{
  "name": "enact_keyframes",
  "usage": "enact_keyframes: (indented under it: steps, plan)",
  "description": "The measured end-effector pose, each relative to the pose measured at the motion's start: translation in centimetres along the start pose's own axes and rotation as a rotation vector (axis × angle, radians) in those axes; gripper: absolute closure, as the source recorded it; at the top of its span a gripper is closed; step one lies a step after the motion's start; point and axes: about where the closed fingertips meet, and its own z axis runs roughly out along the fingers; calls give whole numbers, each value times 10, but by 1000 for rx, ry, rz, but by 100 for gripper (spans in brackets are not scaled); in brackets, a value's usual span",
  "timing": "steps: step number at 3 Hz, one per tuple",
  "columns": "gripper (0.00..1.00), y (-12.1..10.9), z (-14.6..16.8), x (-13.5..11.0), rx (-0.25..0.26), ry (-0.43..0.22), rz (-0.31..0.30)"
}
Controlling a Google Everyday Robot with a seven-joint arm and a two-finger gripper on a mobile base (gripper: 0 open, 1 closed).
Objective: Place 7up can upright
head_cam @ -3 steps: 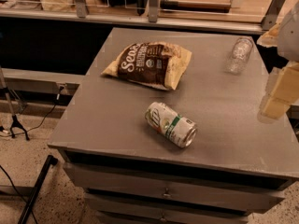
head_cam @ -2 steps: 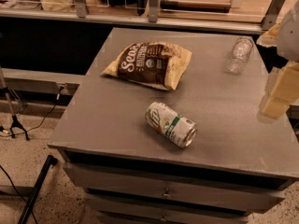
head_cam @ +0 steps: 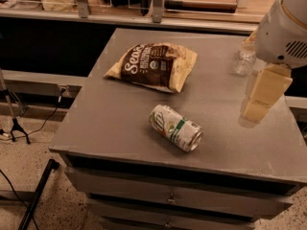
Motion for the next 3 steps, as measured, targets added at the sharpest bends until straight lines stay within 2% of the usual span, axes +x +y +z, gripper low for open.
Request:
enact_keyframes:
  steps: [1, 2, 3]
  plan:
    - [0, 10, 25, -37, -70, 3, 1]
    - [0, 18, 48, -68, -100, -1, 21]
    - [0, 23, 71, -94, -100, 22, 52]
